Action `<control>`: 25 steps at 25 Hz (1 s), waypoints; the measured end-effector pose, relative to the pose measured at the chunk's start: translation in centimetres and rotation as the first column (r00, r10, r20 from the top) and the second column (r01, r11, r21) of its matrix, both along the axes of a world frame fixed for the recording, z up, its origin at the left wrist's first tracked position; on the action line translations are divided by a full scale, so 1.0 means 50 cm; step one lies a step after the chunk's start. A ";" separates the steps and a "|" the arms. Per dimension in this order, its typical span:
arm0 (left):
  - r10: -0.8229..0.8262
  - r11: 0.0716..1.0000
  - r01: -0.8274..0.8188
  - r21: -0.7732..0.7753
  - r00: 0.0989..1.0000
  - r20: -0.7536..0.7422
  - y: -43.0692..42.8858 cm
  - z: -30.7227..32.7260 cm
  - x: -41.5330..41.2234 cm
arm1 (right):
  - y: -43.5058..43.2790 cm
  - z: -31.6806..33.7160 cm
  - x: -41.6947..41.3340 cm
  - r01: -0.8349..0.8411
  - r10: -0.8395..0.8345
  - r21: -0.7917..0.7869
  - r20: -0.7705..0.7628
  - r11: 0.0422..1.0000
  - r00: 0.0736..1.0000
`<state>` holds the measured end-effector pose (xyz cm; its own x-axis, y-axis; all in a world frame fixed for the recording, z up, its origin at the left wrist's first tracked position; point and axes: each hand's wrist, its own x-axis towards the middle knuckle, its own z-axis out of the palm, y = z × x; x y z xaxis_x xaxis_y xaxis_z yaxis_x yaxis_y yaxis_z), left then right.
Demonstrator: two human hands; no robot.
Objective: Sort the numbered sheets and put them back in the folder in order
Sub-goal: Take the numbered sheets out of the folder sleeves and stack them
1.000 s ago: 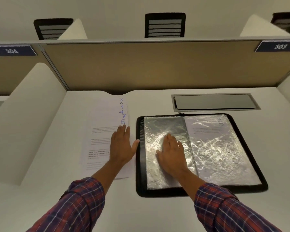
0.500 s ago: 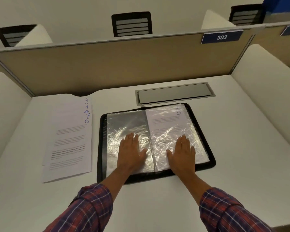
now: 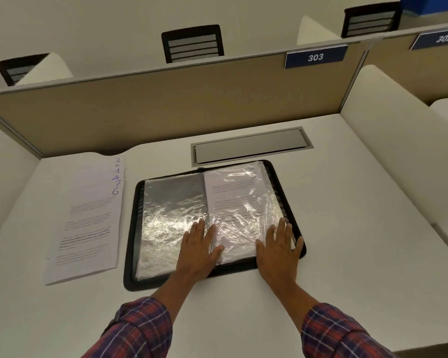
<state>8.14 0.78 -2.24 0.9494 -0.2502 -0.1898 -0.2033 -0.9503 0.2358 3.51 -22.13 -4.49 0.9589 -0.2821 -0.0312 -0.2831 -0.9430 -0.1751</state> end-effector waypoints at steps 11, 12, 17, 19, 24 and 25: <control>0.210 0.962 -0.214 -0.171 0.977 -0.041 -0.049 0.076 0.062 | 0.062 0.021 0.006 -0.228 0.193 0.191 0.186 0.955 0.963; 0.249 0.929 -0.259 -0.266 0.966 -0.070 -0.061 0.084 0.068 | 0.073 0.023 0.007 -0.251 0.213 0.214 0.187 0.944 0.959; 0.344 0.667 -0.458 -0.587 0.889 -0.303 -0.099 0.130 0.088 | 0.117 0.045 0.005 -0.373 0.326 0.382 0.185 0.845 0.927; 0.428 0.641 -0.514 -0.570 0.856 -0.291 -0.091 0.134 0.101 | 0.119 0.063 0.000 -0.416 0.383 0.488 0.170 0.767 0.908; 0.598 0.403 -0.699 -0.590 0.689 -0.409 0.005 0.133 0.118 | 0.089 0.055 -0.012 -0.345 0.298 0.415 0.175 0.842 0.938; 0.607 0.379 -0.714 -0.589 0.672 -0.424 0.034 0.127 0.118 | 0.082 0.050 -0.013 -0.315 0.292 0.364 0.116 0.877 0.949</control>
